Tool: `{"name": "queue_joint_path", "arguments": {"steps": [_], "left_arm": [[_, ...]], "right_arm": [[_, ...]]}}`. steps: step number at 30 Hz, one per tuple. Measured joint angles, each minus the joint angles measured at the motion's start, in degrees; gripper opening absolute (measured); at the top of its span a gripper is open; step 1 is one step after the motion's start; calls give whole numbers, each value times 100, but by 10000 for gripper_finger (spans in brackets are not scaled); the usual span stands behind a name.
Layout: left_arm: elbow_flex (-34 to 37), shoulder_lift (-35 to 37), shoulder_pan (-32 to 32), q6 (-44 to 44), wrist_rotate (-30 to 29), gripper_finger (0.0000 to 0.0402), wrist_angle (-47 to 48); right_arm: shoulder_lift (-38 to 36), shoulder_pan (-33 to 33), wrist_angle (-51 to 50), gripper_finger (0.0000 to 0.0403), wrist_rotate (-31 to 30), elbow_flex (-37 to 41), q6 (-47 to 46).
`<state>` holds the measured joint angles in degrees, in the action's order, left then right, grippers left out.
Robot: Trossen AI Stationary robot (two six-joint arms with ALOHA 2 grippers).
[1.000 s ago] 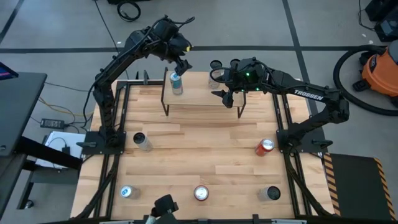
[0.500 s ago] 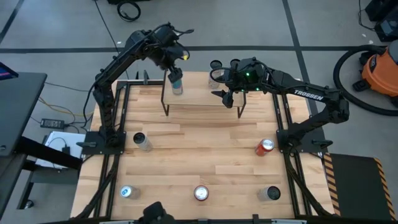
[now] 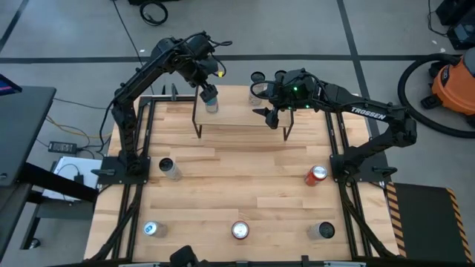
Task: Place canned beverage on shelf
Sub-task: Put the top blue soda can on the shelf
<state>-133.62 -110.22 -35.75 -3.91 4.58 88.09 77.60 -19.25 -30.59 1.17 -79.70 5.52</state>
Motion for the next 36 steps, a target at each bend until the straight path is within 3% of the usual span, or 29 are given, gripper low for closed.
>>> {"name": "queue_joint_path", "arguments": {"steps": [6,36], "left_arm": [[0,-4,71,41,-372,364,17],[2,-507,95,42,-448,364,160]], "right_arm": [[0,0,0,302,0,-2,0],[0,0,-142,302,0,-2,-2]]}}
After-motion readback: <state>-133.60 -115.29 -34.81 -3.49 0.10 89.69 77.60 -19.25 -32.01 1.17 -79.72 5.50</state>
